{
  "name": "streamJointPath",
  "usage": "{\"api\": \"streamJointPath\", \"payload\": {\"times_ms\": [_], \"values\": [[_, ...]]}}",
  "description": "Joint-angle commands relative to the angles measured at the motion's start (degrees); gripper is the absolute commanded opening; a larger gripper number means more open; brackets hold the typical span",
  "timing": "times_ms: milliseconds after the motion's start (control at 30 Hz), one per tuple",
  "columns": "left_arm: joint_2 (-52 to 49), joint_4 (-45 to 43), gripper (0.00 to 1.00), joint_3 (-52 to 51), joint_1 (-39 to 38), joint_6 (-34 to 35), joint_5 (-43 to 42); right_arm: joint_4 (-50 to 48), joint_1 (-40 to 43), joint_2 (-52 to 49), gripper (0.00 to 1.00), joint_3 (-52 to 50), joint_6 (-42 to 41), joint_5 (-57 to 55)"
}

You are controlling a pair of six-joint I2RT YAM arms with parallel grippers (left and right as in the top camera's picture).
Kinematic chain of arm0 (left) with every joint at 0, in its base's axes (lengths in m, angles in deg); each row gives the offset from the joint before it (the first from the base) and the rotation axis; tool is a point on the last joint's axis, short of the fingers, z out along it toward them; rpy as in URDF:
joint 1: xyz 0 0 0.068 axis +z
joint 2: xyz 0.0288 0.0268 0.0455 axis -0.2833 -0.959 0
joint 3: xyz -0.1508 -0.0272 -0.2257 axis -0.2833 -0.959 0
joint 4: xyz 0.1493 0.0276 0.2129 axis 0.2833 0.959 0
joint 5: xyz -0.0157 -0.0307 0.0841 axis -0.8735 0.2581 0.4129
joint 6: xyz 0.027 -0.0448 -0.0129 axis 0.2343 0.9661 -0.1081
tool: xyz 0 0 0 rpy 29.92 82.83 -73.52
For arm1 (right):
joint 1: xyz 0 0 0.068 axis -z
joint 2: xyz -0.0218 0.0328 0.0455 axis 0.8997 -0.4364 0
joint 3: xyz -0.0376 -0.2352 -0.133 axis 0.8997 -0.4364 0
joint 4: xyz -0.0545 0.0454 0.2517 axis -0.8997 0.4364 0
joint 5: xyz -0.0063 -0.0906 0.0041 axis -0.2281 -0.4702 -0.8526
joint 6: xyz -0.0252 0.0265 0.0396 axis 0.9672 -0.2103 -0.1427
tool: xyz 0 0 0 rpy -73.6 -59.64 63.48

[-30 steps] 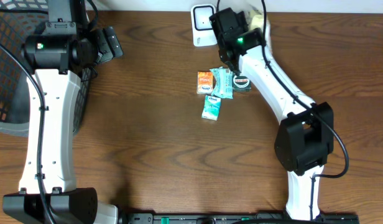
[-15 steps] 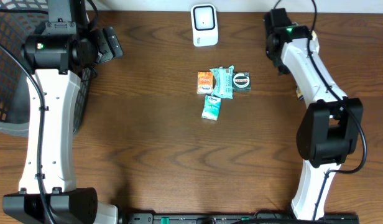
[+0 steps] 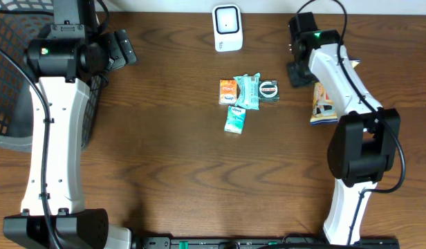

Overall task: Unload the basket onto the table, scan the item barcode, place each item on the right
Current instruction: 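Carry the snack bag right and place it on the table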

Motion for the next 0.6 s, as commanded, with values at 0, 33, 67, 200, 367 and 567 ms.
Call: {"api": "streamJointPath", "payload": {"times_ms": [0, 33, 67, 200, 367, 567], "values": [[0.0, 0.2, 0.98, 0.2, -0.1, 0.1, 0.9, -1.9, -1.3, 0.6, 0.56, -0.3, -3.8, 12.5], [0.0, 0.2, 0.98, 0.2, -0.1, 0.1, 0.9, -2.4, -1.5, 0.6, 0.56, -0.3, -3.8, 13.7], [0.0, 0.2, 0.98, 0.2, 0.0, 0.1, 0.9, -2.8, -1.7, 0.6, 0.57, -0.3, -3.7, 13.8], [0.0, 0.2, 0.98, 0.2, -0.1, 0.1, 0.9, -2.2, -1.4, 0.6, 0.90, 0.1, -6.0, 4.9], [0.0, 0.2, 0.98, 0.2, -0.1, 0.1, 0.9, 0.1, 1.9, 0.6, 0.99, 0.3, -6.1, -1.8], [0.0, 0.2, 0.98, 0.2, -0.1, 0.1, 0.9, 0.2, 10.0, 0.6, 0.99, 0.3, 2.3, 11.4]]}}
